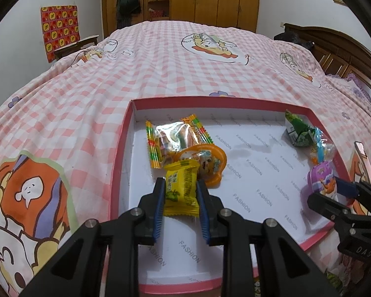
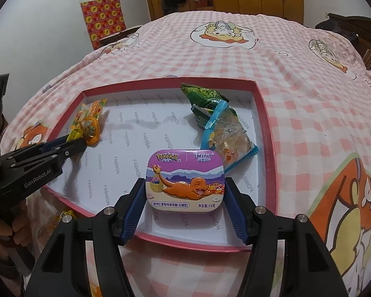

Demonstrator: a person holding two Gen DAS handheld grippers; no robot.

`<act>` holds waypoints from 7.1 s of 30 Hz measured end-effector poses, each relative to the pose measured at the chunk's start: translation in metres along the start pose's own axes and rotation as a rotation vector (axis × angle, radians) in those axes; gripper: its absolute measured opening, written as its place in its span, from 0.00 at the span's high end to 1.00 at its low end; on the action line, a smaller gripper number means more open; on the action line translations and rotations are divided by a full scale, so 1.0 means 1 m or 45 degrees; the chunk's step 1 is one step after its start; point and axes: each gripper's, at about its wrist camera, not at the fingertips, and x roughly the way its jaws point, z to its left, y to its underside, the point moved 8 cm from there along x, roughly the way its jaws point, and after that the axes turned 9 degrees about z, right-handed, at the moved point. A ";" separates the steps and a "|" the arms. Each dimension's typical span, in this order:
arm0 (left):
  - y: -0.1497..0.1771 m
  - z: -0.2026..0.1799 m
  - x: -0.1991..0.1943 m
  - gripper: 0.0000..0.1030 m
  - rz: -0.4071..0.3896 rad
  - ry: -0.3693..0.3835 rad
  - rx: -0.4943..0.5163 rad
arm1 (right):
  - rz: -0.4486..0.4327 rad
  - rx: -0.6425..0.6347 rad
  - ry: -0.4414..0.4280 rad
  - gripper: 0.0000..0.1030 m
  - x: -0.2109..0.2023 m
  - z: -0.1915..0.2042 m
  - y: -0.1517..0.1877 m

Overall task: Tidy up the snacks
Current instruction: 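Open both tools to drop the tin and packet into the box lid, then move both open tools back toward the snack pile, then grasp the clear rainbow candy pack with the left tool while the right tool grasps the yellow snack bag, then carry both held snacks over the box lid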

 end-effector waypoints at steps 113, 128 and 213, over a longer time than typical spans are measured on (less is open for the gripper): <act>0.117 0.044 -0.059 0.63 0.065 0.149 -0.226 | 0.169 -0.146 -0.238 0.41 -0.002 0.111 0.043; 0.116 0.042 -0.058 0.63 0.075 0.140 -0.222 | 0.130 -0.108 -0.260 0.76 -0.001 0.110 0.046; -0.023 -0.041 0.012 0.66 0.069 0.158 0.024 | 0.079 0.092 -0.231 0.77 0.014 -0.006 -0.036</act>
